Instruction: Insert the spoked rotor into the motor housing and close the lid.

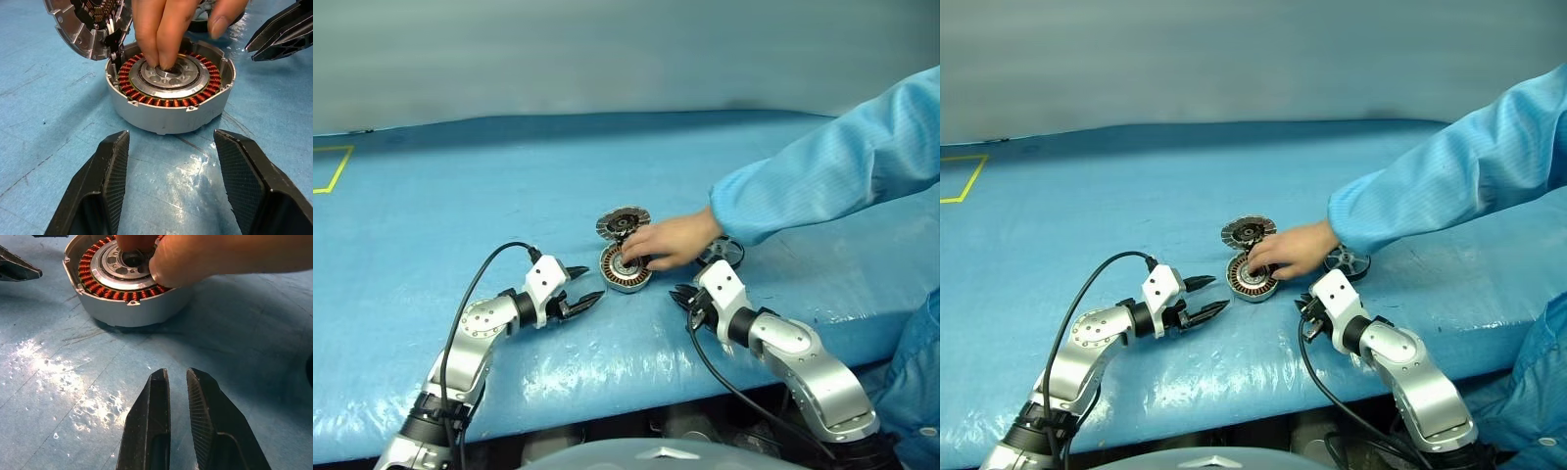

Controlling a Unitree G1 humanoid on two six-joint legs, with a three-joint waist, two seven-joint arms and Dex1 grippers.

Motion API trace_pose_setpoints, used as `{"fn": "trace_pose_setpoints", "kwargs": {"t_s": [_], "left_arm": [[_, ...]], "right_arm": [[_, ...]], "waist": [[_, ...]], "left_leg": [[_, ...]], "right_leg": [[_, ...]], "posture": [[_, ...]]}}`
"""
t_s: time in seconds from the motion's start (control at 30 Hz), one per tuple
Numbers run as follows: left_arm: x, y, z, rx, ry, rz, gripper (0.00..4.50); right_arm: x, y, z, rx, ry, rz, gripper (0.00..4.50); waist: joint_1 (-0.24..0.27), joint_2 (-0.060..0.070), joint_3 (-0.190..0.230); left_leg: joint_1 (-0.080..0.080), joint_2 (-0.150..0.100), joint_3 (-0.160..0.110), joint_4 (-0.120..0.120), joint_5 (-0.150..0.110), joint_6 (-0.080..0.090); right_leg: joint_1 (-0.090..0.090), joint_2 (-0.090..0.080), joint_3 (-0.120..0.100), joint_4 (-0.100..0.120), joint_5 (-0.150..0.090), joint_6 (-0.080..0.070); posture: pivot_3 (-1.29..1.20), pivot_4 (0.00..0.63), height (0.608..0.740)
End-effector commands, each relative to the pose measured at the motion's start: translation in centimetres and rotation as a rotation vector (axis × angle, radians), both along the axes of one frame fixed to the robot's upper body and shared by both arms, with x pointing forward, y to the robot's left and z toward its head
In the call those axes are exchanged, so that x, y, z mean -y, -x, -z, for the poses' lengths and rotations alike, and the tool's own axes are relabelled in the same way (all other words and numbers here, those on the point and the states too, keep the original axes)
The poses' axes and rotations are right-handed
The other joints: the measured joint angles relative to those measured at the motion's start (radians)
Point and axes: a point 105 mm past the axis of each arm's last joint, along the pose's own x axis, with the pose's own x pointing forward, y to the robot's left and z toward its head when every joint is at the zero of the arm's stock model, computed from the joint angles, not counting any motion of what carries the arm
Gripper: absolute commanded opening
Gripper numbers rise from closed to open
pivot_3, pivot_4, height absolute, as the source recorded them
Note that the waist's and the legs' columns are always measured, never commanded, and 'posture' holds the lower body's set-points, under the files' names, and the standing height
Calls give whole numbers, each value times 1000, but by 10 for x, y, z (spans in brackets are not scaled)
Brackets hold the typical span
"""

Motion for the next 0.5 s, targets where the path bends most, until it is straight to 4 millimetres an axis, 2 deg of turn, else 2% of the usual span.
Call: {"fn": "trace_pose_setpoints", "kwargs": {"t_s": [0.03, 0.5], "left_arm": [[1, -1, -5, 26, 15, 0, 2930], [3, -3, -5, 25, 15, 3, 2930]], "right_arm": [[-3, -3, -10, 50, 0, -19, 652], [-3, -4, -9, 52, 4, -8, 652]], "waist": [[0, 0, 0], [0, 0, 0]], "left_leg": [[0, 0, 0, 0, 0, 0], [0, 0, 0, 0, 0, 0]], "right_leg": [[0, 0, 0, 0, 0, 0], [0, 0, 0, 0, 0, 0]], "posture": [[0, 150, 740], [0, 150, 740]]}}
